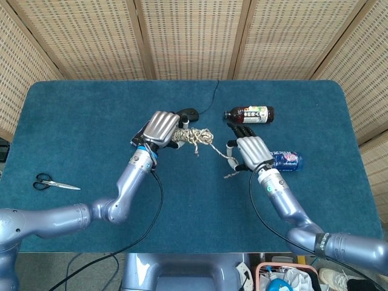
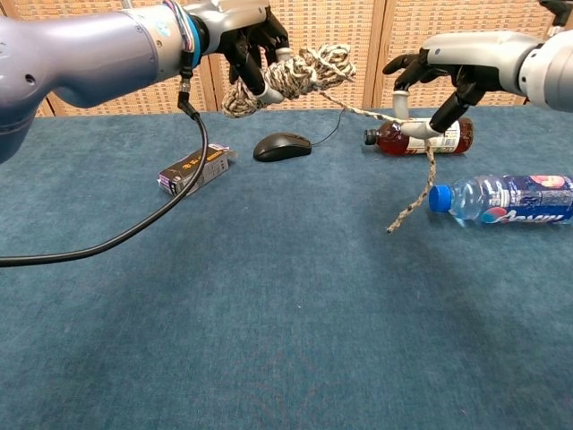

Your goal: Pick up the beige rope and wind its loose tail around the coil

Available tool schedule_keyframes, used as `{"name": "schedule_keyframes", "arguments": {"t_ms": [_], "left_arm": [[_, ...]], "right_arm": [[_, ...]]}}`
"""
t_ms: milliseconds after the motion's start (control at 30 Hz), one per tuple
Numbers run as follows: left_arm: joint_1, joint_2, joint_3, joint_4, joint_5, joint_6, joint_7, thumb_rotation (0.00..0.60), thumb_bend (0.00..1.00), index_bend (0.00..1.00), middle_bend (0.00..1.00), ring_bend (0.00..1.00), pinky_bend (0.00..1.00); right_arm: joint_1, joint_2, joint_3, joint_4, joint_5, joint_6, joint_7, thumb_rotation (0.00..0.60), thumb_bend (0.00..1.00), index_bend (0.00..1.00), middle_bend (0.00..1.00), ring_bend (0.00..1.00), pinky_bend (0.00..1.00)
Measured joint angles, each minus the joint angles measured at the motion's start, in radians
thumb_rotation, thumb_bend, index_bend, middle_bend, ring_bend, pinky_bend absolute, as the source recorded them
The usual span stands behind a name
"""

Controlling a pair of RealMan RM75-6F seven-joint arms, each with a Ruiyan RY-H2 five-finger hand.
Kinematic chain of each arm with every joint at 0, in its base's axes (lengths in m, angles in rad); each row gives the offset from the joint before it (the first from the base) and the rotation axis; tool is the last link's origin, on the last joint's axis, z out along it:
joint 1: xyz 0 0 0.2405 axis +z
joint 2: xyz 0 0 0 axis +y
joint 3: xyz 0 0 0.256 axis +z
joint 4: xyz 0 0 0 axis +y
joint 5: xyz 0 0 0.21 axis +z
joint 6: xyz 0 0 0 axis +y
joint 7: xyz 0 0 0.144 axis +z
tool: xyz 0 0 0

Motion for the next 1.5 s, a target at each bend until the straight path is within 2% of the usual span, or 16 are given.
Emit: {"name": "schedule_keyframes", "arguments": {"t_ms": [400,633,933,1000,1067,1133,1167,1200,1300,1500], "left_arm": [[-0.033,-0.049,-0.007,0.017,-0.056,0.052,0.062,0.600,0.42,0.65,0.52,0.45,0.58],[-0.044,-0.079,0.002,0.045,-0.071,0.063,0.086,0.600,0.42,0.65,0.52,0.45,0.58],[-0.035,-0.088,0.003,0.058,-0.069,0.055,0.066,0.600,0.42,0.65,0.52,0.45,0.58],[-0.032,-0.083,0.001,0.053,-0.065,0.055,0.061,0.600,0.42,0.65,0.52,0.45,0.58],[-0.030,-0.079,0.002,0.046,-0.056,0.055,0.057,0.600,0.42,0.65,0.52,0.45,0.58],[-0.026,-0.073,0.004,0.035,-0.044,0.056,0.053,0.600,0.42,0.65,0.52,0.45,0.58],[-0.024,-0.070,0.005,0.031,-0.039,0.057,0.051,0.600,0.42,0.65,0.52,0.45,0.58],[-0.022,-0.068,0.007,0.026,-0.031,0.060,0.049,0.600,0.42,0.65,0.52,0.45,0.58],[-0.012,-0.061,0.016,0.013,-0.005,0.069,0.042,0.600,0.42,0.65,0.52,0.45,0.58],[0.027,-0.031,0.041,-0.029,0.061,0.098,0.016,0.600,0.42,0.65,0.52,0.45,0.58]], "right_arm": [[-0.033,0.009,-0.035,-0.087,-0.052,0.039,-0.021,0.600,0.52,0.69,0.00,0.00,0.03],[-0.060,0.008,-0.069,-0.163,-0.118,0.094,-0.070,0.600,0.52,0.69,0.00,0.00,0.03],[-0.070,0.002,-0.088,-0.160,-0.127,0.077,-0.080,0.600,0.52,0.67,0.00,0.00,0.03],[-0.071,0.003,-0.088,-0.155,-0.128,0.071,-0.076,0.600,0.43,0.60,0.00,0.00,0.03],[-0.071,0.008,-0.092,-0.155,-0.131,0.063,-0.077,0.600,0.25,0.43,0.00,0.00,0.03],[-0.073,0.017,-0.095,-0.157,-0.133,0.056,-0.077,0.600,0.05,0.20,0.00,0.00,0.01],[-0.074,0.021,-0.096,-0.160,-0.134,0.054,-0.076,0.600,0.01,0.15,0.00,0.00,0.01],[-0.077,0.025,-0.096,-0.163,-0.134,0.055,-0.075,0.600,0.00,0.09,0.00,0.00,0.00],[-0.089,0.039,-0.098,-0.175,-0.141,0.070,-0.072,0.600,0.00,0.03,0.00,0.00,0.00],[-0.146,0.076,-0.125,-0.179,-0.233,0.153,-0.070,0.600,0.00,0.02,0.00,0.00,0.00]]}}
